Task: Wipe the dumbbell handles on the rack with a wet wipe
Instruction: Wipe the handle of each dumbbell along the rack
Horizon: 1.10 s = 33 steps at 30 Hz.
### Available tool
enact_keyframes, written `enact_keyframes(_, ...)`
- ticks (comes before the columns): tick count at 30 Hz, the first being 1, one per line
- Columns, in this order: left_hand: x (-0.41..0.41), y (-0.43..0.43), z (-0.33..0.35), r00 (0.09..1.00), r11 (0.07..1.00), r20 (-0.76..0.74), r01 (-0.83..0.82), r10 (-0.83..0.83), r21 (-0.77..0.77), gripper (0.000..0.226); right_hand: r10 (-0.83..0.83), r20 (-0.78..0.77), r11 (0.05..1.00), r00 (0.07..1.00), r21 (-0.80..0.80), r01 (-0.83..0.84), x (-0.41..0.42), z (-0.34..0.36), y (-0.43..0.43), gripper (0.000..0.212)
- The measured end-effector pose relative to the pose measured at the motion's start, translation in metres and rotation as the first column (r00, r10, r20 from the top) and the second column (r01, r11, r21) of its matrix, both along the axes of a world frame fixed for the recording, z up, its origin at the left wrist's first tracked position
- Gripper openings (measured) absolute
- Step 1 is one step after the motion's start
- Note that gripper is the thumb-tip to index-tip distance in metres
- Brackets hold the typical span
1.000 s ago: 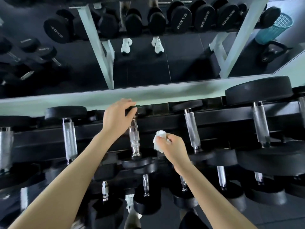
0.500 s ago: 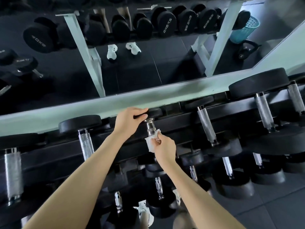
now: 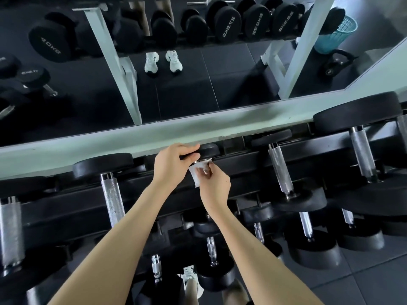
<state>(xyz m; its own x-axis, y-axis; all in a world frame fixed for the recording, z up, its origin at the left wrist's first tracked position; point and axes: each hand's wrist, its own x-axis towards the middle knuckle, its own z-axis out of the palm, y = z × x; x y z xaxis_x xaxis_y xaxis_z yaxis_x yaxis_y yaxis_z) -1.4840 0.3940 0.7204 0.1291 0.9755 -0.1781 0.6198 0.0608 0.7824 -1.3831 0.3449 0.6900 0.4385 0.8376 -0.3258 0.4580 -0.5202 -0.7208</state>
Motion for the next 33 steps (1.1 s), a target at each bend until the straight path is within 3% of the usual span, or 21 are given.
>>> enact_keyframes(8,-0.004,-0.006,0.0,0.991,0.998,0.122,-0.053,0.058,-0.041,0.028,0.207,-0.019,0.972,0.978,-0.107,-0.208,0.029,-0.009,-0.053,0.031)
enact_keyframes(12,-0.004,-0.006,0.001,0.991,0.997,0.116,-0.063,0.068,-0.046,0.028,0.138,0.024,0.985,0.99,-0.111,-0.134,0.017,-0.001,-0.035,0.036)
enact_keyframes(17,-0.003,-0.006,0.0,0.989,0.995,0.115,-0.084,0.09,-0.055,0.027,0.124,0.033,0.991,0.992,-0.05,-0.122,0.003,0.01,-0.023,0.011)
enact_keyframes(21,0.001,-0.008,0.001,0.99,0.993,0.089,-0.105,0.11,-0.054,0.026,0.143,0.13,0.99,0.981,-0.011,-0.143,0.001,0.019,0.006,0.027)
enact_keyframes(23,0.001,-0.007,0.002,0.992,0.993,0.075,-0.097,0.102,-0.06,0.026,0.035,0.017,0.999,0.999,0.023,-0.036,-0.002,0.014,0.01,0.032)
enact_keyframes(26,-0.001,-0.008,0.001,0.99,0.993,0.092,-0.098,0.103,-0.061,0.025,-0.072,-0.264,0.997,0.962,0.015,0.078,0.009,0.001,0.009,0.021)
enact_keyframes(29,0.0,-0.009,0.001,0.991,0.994,0.09,-0.097,0.101,-0.047,0.025,-0.109,-0.573,0.992,0.812,-0.116,0.051,0.034,-0.001,0.017,0.013)
enact_keyframes(30,0.0,-0.009,0.001,0.991,0.994,0.089,-0.098,0.101,-0.041,0.026,-0.117,-0.631,0.987,0.767,-0.156,0.022,0.04,-0.001,0.018,0.02)
enact_keyframes(32,0.001,-0.009,0.001,0.992,0.995,0.079,-0.096,0.099,-0.033,0.026,-0.082,-0.629,0.988,0.773,-0.154,-0.021,0.042,-0.004,0.017,0.022)
enact_keyframes(33,0.001,-0.009,0.001,0.993,0.995,0.072,-0.094,0.096,-0.033,0.026,-0.029,-0.562,0.993,0.827,-0.109,-0.039,0.038,-0.005,0.015,0.023)
